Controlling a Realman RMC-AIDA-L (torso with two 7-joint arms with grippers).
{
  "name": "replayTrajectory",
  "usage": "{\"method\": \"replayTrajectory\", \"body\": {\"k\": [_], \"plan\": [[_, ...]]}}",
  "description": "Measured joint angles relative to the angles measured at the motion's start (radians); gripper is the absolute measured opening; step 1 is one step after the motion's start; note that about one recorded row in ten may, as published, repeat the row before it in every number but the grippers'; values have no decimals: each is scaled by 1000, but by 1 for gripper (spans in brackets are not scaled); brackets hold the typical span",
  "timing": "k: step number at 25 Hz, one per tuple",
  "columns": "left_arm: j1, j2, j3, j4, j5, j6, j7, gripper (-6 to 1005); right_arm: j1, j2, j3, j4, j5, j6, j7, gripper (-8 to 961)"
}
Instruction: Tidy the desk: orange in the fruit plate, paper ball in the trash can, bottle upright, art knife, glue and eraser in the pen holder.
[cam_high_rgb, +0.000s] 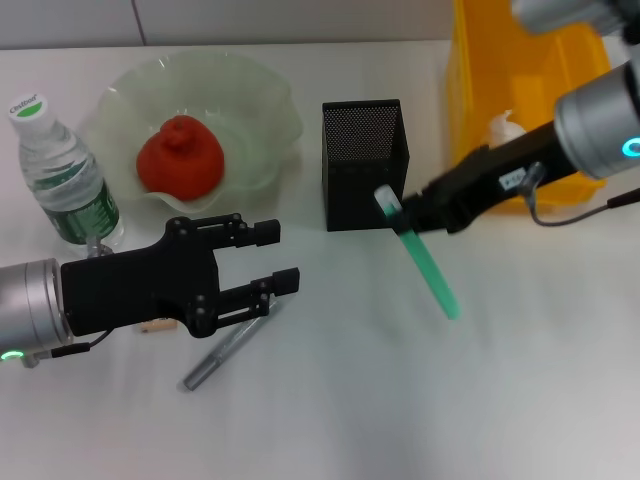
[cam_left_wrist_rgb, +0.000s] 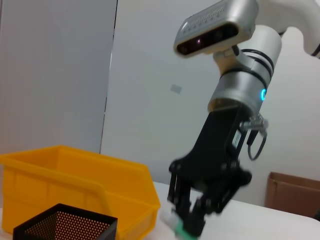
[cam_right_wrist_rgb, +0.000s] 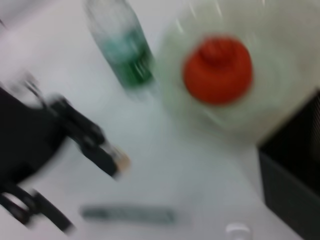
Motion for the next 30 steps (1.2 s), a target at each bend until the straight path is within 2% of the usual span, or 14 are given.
{"method": "replayTrajectory", "body": {"k": [5, 6, 7, 11, 15, 21, 30], "plan": [[2, 0, 0, 0, -2, 0, 0, 569, -90, 1, 131, 15, 237, 1, -214, 183], [3, 0, 0, 0, -2, 0, 0, 569, -121, 1, 183, 38, 325, 1, -295, 183], [3, 0, 0, 0, -2, 0, 0, 569, -121, 1, 183, 38, 325, 1, -295, 182], [4, 0, 0, 0, -3, 0, 0, 569, -156, 1, 268, 150, 515, 1, -466, 182], [1, 0, 0, 0, -3, 0, 0, 569, -164, 1, 315, 284, 630, 6, -631, 182], [0, -1, 0, 0, -3, 0, 0, 569, -154, -1, 375, 463, 719, 15, -828, 183], [-2, -1, 3, 0, -4, -4, 0, 570, -130, -1, 381, 639, 822, 67, -1053, 183]]}}
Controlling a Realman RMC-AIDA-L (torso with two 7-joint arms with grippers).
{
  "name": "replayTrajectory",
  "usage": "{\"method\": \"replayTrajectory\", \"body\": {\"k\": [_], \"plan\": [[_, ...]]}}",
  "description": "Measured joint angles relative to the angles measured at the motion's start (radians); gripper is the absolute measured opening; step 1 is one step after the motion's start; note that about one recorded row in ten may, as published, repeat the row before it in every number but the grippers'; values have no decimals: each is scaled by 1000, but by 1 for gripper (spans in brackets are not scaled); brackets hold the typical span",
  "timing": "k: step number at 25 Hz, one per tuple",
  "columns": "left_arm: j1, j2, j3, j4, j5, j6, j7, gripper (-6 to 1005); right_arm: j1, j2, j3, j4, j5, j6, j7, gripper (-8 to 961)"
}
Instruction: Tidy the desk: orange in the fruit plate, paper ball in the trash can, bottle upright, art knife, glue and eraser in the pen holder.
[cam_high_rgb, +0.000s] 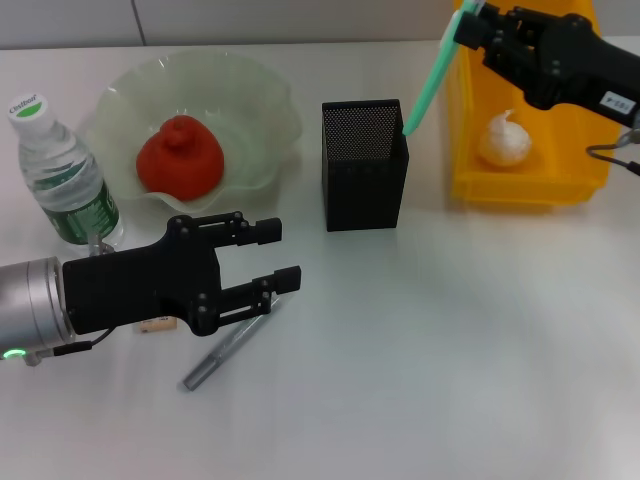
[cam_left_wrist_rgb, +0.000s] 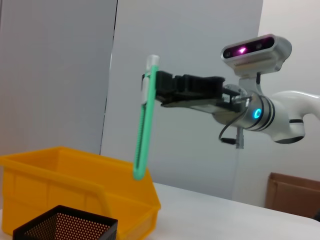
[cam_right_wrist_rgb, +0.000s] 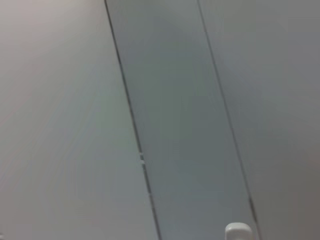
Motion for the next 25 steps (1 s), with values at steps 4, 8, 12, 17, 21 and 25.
{"method": "replayTrajectory", "body": {"k": [4, 8, 12, 17, 21, 25], "plan": [[-1, 0, -1, 0, -1, -1, 0, 570, 37, 0, 0, 90, 1, 50, -96, 182], [-2, 0, -1, 0, -2, -2, 0, 570, 76, 0, -9, 149, 1, 83, -227, 182], [-7, 0, 5, 0, -2, -4, 8, 570, 120, 3, -11, 193, -2, 122, -285, 183], [-8, 0, 6, 0, -3, -3, 9, 570, 153, 0, -40, 240, -25, 191, -300, 191], [-8, 0, 1, 0, -3, -4, 9, 570, 162, 0, -115, 240, -43, 254, -301, 208], [-14, 0, 0, 0, -3, -4, 9, 570, 166, 0, -151, 240, -43, 288, -302, 225]]}}
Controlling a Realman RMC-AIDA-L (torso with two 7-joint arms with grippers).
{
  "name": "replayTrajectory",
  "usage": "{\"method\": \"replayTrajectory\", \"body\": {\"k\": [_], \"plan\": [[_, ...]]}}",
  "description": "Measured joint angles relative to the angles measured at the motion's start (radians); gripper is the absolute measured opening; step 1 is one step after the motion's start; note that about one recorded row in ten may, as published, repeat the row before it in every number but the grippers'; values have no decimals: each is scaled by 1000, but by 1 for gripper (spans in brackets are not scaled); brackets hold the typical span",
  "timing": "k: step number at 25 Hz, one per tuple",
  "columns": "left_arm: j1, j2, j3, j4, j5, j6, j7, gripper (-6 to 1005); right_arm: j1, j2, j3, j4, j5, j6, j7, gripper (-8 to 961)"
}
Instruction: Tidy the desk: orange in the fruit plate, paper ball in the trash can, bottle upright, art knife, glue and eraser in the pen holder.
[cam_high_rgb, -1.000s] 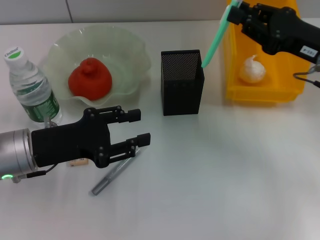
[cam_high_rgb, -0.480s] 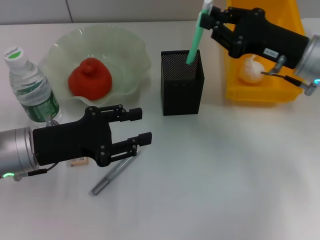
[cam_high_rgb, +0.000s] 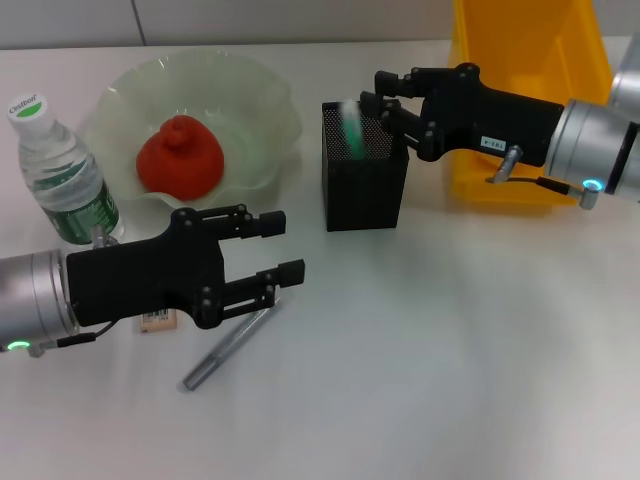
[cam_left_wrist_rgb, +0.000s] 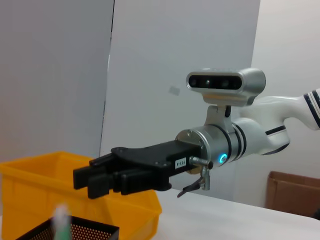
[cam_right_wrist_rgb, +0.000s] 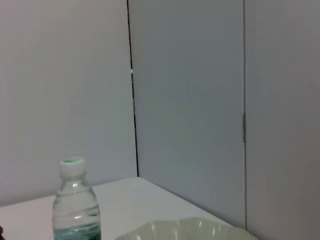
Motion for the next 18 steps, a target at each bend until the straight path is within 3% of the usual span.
{"method": "replayTrajectory", "body": {"k": [4, 9, 18], "plan": [[-3, 0, -2, 0, -2, 0, 0, 570, 1, 1, -3, 0, 0, 5, 0, 242], [-3, 0, -2, 0, -11, 0, 0, 570, -13, 2, 9, -12, 7, -5, 0, 333], [10, 1, -2, 0, -100, 4, -9, 571, -151, 2, 10, -130, 129, -197, 0, 370]]}}
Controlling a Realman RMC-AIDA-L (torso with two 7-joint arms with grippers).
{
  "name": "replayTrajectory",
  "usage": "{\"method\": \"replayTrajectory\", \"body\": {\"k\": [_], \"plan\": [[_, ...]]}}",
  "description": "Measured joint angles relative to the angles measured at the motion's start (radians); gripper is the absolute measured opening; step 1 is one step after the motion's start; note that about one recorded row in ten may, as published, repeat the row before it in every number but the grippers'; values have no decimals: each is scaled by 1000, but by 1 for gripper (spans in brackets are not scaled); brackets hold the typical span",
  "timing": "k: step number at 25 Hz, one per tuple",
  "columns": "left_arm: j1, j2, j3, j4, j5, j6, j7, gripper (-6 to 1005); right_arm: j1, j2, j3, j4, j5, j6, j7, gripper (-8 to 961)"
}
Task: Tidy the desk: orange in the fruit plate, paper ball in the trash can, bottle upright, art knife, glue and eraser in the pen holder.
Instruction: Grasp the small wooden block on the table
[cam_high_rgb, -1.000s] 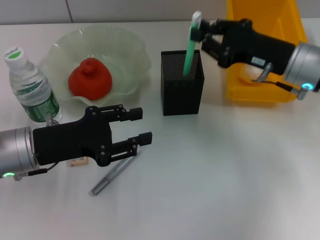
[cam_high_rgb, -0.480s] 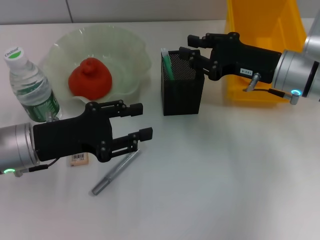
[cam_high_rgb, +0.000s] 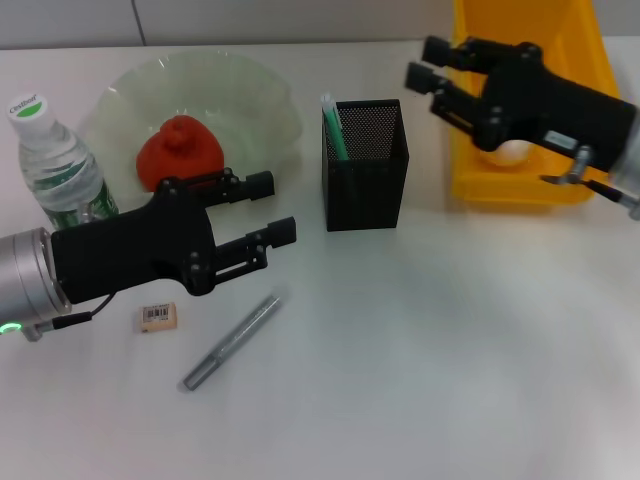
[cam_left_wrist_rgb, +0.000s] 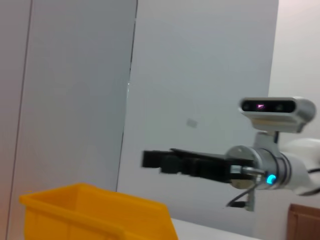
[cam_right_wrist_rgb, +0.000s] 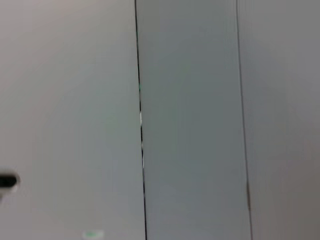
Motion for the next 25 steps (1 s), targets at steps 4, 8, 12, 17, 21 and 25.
{"method": "replayTrajectory", "body": {"k": [4, 8, 12, 17, 21, 25], "plan": [[2, -1, 0, 0, -19, -5, 17, 571, -62, -1, 0, -40, 48, -44, 0, 387], [13, -6, 8, -8, -65, -11, 37, 571, -90, -2, 1, -49, 53, -86, 2, 403], [15, -3, 14, -42, -107, 4, 77, 571, -104, -3, -5, -29, 35, -151, -28, 420], [23, -6, 26, -69, -120, 35, 149, 567, -102, -2, -19, 26, -83, -238, -148, 440], [25, -2, 24, -75, -136, 45, 144, 555, -107, -1, -26, 109, -146, -238, -162, 457], [25, -1, 22, -75, -141, 46, 143, 556, -107, -1, -26, 148, -176, -229, -179, 473]]}}
